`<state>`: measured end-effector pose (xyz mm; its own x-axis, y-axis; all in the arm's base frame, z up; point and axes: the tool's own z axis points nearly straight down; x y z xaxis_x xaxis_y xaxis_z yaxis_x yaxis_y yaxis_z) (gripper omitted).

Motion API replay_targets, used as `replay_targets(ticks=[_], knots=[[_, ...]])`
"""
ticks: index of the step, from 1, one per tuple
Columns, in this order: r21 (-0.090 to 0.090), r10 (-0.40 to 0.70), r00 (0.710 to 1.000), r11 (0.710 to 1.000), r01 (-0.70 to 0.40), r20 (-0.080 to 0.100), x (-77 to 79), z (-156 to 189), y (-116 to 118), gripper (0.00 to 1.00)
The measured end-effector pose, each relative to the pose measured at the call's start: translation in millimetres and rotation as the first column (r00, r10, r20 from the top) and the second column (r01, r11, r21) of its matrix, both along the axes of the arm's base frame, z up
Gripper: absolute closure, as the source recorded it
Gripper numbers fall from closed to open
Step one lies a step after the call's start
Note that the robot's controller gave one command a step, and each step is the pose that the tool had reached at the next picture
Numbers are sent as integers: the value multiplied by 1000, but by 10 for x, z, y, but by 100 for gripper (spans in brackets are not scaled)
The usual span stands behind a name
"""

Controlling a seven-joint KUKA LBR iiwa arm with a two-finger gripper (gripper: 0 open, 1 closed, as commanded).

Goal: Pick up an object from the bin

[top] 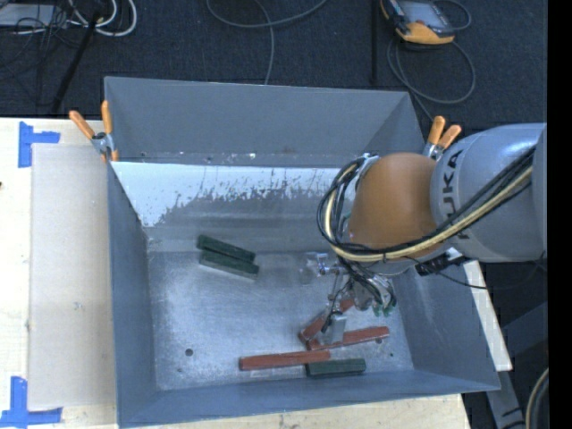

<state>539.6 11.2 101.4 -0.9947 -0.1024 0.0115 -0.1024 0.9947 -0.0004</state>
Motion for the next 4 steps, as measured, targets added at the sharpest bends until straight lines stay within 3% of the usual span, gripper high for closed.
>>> replay_targets(ticks=[1,2,3,4], knots=[[-1,31,999,1000,-31,9,318,-334,-694,0],[2,32,999,999,-32,11,318,-320,-657,100],[-1,245,969,970,-245,20,498,1289,-727,100],[2,240,971,971,-240,13,481,1247,-735,0]])
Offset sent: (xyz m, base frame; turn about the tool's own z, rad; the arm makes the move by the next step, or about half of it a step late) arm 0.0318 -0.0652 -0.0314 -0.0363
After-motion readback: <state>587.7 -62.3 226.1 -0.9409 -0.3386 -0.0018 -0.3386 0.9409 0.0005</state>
